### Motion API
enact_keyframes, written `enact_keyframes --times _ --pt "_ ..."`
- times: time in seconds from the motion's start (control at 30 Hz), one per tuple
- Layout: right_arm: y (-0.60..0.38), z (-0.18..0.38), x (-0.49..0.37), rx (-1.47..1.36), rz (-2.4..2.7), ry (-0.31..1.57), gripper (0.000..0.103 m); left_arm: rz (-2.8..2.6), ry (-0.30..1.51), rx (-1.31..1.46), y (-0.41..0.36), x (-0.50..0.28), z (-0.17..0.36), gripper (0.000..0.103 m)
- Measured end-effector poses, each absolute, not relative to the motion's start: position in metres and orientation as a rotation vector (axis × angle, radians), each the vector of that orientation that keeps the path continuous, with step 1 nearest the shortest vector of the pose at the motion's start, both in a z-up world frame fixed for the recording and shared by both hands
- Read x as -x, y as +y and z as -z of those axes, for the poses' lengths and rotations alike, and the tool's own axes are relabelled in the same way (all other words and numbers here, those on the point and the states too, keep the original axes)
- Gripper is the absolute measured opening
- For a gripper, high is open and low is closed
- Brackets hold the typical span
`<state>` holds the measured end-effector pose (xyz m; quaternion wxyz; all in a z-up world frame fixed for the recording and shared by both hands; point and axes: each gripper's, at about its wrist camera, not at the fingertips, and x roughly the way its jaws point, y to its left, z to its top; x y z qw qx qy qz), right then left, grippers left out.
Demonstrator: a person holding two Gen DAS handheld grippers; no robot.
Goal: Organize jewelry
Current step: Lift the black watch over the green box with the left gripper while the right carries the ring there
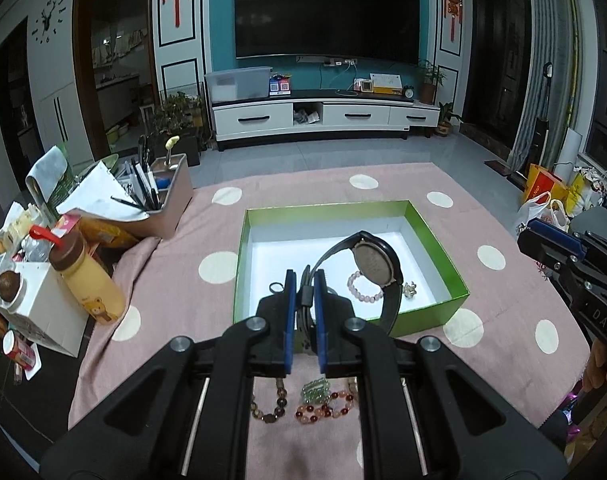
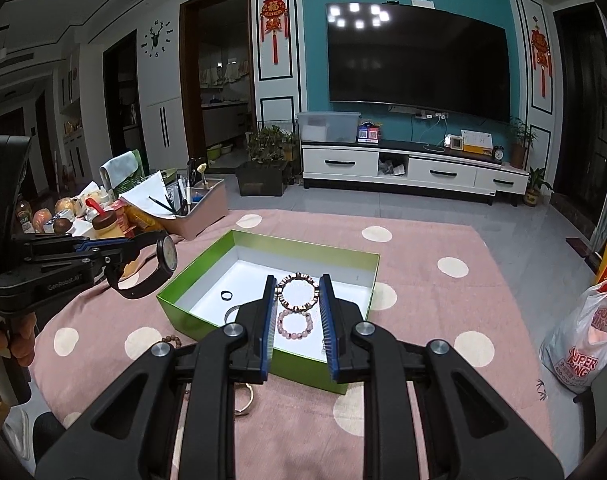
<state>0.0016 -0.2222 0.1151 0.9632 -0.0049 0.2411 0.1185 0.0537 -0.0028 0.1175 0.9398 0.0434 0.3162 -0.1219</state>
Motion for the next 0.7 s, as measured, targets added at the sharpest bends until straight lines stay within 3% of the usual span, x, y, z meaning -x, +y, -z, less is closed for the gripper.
enact_keyframes --times 0.7 --pt "-0.227 -0.103 -0.052 -0.016 -0.232 0.521 0.021 0.229 0.656 -0.098 -0.019 -0.111 -0.105 0.008"
